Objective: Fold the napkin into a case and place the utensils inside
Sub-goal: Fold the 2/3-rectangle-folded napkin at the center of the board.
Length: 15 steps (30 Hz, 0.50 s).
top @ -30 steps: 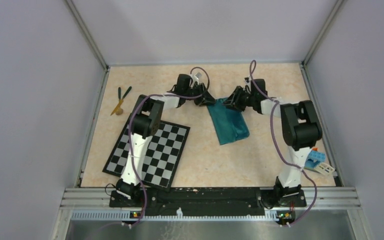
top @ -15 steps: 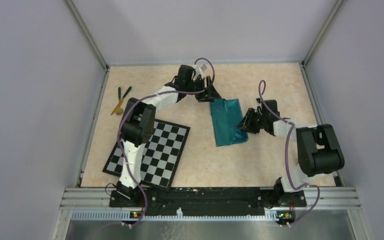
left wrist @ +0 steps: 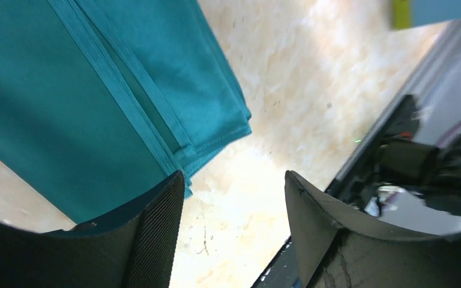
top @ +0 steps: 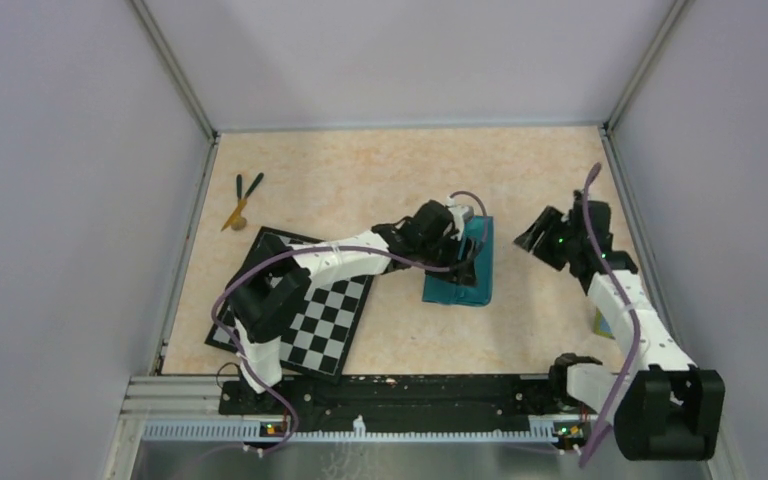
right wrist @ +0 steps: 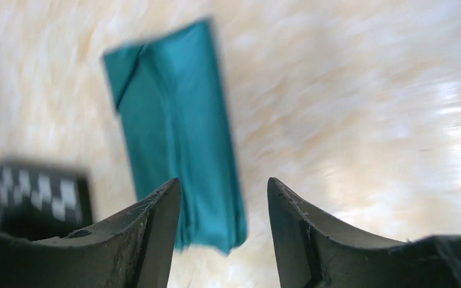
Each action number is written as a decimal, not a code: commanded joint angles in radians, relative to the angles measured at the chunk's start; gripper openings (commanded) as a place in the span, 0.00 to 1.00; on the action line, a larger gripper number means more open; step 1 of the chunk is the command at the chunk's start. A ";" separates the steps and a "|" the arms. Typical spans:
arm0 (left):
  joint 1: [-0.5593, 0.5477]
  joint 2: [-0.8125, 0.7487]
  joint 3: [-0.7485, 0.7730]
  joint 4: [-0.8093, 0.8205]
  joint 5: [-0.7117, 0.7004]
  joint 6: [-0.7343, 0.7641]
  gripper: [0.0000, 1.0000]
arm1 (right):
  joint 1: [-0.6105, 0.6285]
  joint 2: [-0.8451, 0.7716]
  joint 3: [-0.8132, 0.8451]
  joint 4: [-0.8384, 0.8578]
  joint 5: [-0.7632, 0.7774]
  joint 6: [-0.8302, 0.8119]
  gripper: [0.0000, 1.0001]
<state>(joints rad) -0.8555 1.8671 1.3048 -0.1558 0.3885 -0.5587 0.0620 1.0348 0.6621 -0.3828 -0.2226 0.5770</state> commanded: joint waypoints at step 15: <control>-0.305 0.449 0.668 -0.542 -0.711 0.013 0.65 | -0.202 0.128 0.081 -0.091 0.123 -0.082 0.55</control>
<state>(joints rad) -1.1408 2.2578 1.8851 -0.5663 -0.2070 -0.5472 -0.1387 1.1839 0.7368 -0.4904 -0.1059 0.5133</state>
